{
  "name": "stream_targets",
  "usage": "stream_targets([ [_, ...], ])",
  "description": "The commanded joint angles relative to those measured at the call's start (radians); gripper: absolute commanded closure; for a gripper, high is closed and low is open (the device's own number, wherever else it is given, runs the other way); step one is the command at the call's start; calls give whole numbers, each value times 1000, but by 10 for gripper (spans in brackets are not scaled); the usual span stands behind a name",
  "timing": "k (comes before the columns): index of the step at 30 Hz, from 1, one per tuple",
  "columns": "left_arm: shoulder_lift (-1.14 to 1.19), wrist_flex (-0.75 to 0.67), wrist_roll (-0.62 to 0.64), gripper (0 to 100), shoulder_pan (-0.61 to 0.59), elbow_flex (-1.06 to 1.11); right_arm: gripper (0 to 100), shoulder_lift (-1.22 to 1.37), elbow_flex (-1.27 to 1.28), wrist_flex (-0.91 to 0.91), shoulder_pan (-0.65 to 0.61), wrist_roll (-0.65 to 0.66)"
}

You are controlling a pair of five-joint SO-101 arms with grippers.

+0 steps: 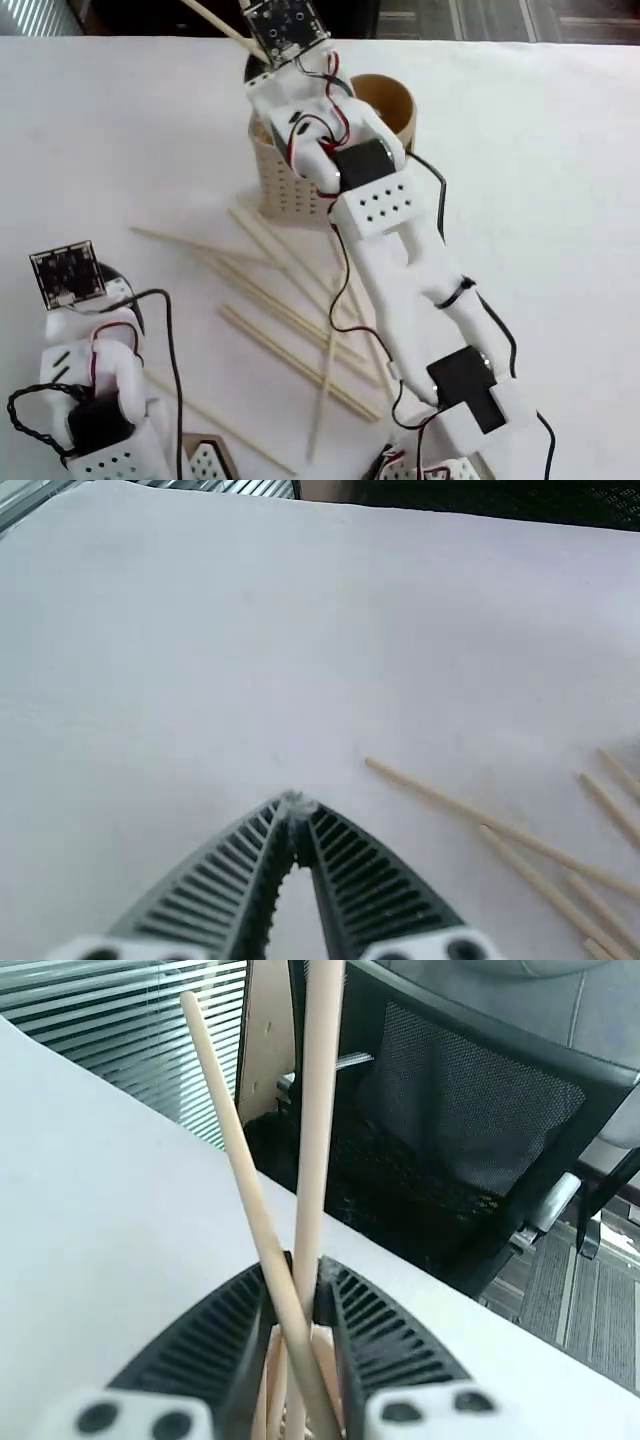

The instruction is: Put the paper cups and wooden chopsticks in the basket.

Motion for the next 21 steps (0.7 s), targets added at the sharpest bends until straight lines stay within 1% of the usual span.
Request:
stream_targets([
  [1,-10,-23,8,977,-4,-5,978,-18,51,-50,21,-8],
  [7,-10,-23,8,977,-4,-5,973,-61,140,-19,25,-8],
  [9,-10,-23,8,977,-4,-5,943,-79,152,21,24,-11],
  [12,-10,-23,6,977,-4,-5,903,-113,147,119,22,-92],
  [16,-10,-23,6,977,-4,-5,924,-160,149,217,22,-112],
  [21,-10,-23,6,977,-4,-5,978,-202,150,298,16,-112],
])
